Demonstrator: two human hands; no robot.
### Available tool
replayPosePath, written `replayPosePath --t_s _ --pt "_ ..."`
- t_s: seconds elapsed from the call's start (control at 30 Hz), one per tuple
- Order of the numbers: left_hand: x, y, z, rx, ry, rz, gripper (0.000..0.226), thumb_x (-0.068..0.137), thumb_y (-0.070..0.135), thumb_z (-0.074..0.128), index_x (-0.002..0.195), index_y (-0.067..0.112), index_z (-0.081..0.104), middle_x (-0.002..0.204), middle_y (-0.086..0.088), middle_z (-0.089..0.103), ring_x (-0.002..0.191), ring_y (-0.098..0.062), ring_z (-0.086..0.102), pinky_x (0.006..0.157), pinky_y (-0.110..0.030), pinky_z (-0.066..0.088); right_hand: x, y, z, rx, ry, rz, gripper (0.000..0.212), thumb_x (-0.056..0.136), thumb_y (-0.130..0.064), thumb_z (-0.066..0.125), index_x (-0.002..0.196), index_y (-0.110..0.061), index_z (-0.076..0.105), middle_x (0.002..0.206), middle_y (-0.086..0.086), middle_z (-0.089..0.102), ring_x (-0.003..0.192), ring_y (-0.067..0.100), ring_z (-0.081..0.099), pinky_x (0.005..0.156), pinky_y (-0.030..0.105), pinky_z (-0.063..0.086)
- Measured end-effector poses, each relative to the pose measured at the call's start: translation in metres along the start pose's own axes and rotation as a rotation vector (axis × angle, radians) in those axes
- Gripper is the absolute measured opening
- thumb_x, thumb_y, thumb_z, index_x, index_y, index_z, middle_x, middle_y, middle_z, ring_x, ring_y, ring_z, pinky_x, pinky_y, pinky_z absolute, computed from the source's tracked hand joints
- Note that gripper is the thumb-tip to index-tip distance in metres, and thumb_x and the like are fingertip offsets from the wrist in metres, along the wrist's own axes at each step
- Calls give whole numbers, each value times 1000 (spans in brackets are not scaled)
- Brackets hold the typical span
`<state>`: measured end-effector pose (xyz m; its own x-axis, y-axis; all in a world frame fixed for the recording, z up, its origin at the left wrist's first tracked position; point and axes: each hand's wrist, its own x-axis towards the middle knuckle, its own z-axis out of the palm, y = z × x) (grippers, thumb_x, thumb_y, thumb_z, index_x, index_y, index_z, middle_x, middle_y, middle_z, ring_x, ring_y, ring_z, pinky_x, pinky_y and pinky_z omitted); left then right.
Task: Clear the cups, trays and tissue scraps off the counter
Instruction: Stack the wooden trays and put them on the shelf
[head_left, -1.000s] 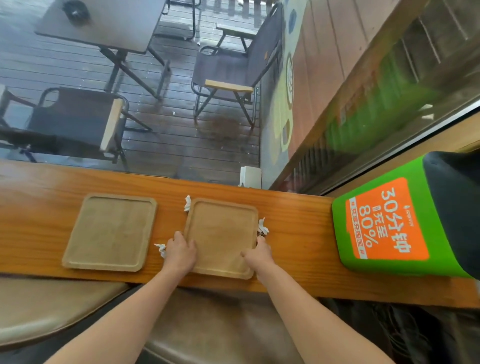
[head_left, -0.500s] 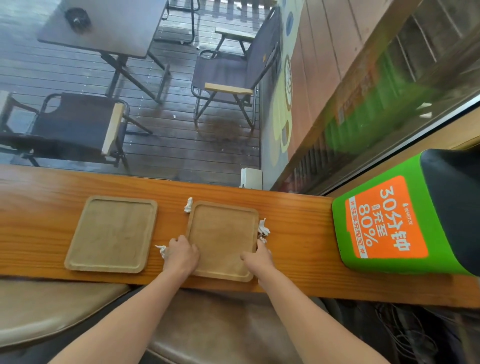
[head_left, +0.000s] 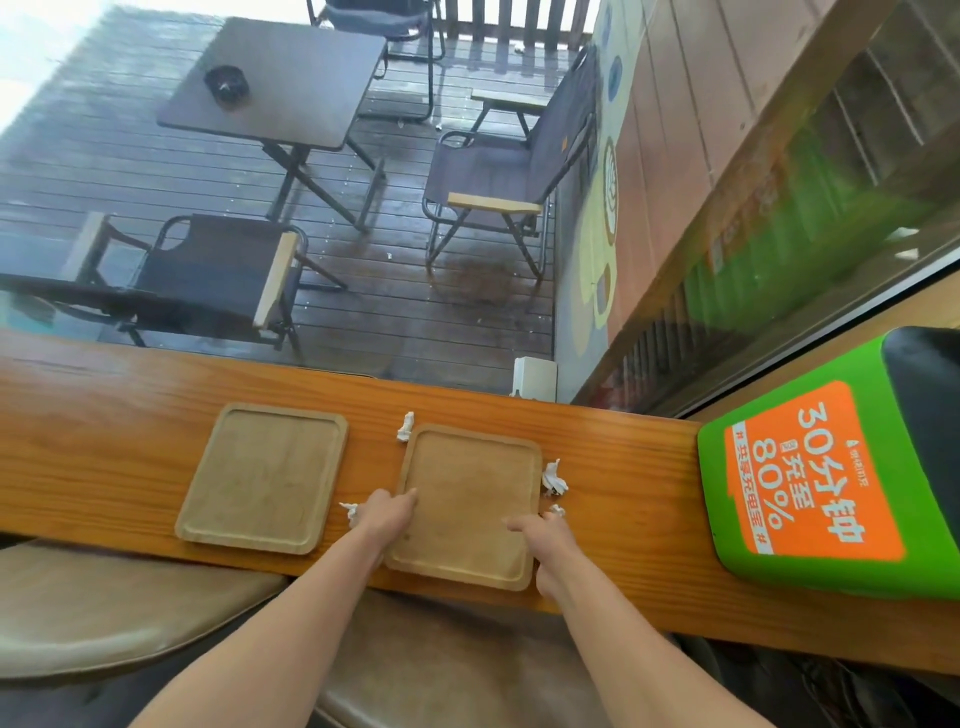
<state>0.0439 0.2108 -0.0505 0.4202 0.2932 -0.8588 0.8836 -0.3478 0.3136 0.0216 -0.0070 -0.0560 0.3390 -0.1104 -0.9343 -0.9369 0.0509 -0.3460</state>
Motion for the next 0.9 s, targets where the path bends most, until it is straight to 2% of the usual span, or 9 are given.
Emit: replayPosePath --t_s 0.13,0.2,0.27,0.4,0.53,0.63,0.7,0.8,0.9 --pt "1 -1 2 -100 12 -7 53 99 33 47 141 3 32 137 -16 48 125 -33 47 102 -44 44 2 -3 4 -81 59 -30 72 95 -21 59 155 -10 20 159 12 30 143 33 33 116 51 31" --pt "-5 0 9 -147 49 -5 35 99 24 47 126 6 33 124 -17 48 111 -31 51 89 -43 45 -2 -5 5 -140 99 -42 64 98 -20 49 155 -12 20 156 13 33 140 34 37 114 51 35" --pt "-8 -2 15 -173 77 -3 22 98 19 46 114 10 34 125 -20 49 105 -32 52 88 -43 46 -4 -7 5 -179 121 -64 65 97 -18 43 156 -16 16 155 12 36 138 35 40 113 50 37" --pt "-15 -8 10 -217 -22 -1 39 101 20 40 138 8 39 127 -13 51 105 -27 52 86 -38 47 -3 -9 2 -195 117 -83 62 96 -17 42 155 -11 21 150 12 42 132 34 46 108 44 42" --pt "-22 -15 -2 -322 -62 14 46 101 18 39 145 6 32 137 -15 49 110 -28 54 91 -41 49 -8 -11 5 -197 87 -87 52 97 -14 42 147 -5 32 143 15 47 126 34 51 105 50 46" --pt "-33 -13 -21 -370 -40 70 51 102 17 39 149 6 23 138 -15 46 105 -25 55 81 -36 47 -19 -24 17 -253 67 -133 48 99 -14 39 146 -5 34 138 16 49 122 35 52 104 51 46" --pt "-37 -12 -42 -404 -35 92 51 102 18 39 150 6 22 143 -16 44 115 -30 54 90 -38 49 -29 -37 33 -290 57 -184 48 98 -13 41 146 -5 34 137 16 50 121 34 53 103 51 47" --pt "-31 -13 -91 -451 -31 131 50 102 19 39 148 5 24 140 -17 47 112 -33 57 96 -49 51 -41 -54 72 -341 27 -244 48 99 -11 42 145 -3 32 139 18 49 123 34 52 103 52 47" --pt "-11 -21 -148 -363 25 187 54 101 20 39 149 3 23 146 -16 43 120 -33 53 102 -49 47 -43 -64 129 -345 22 -267 46 99 -9 41 144 -1 33 139 18 48 121 33 51 102 48 47"
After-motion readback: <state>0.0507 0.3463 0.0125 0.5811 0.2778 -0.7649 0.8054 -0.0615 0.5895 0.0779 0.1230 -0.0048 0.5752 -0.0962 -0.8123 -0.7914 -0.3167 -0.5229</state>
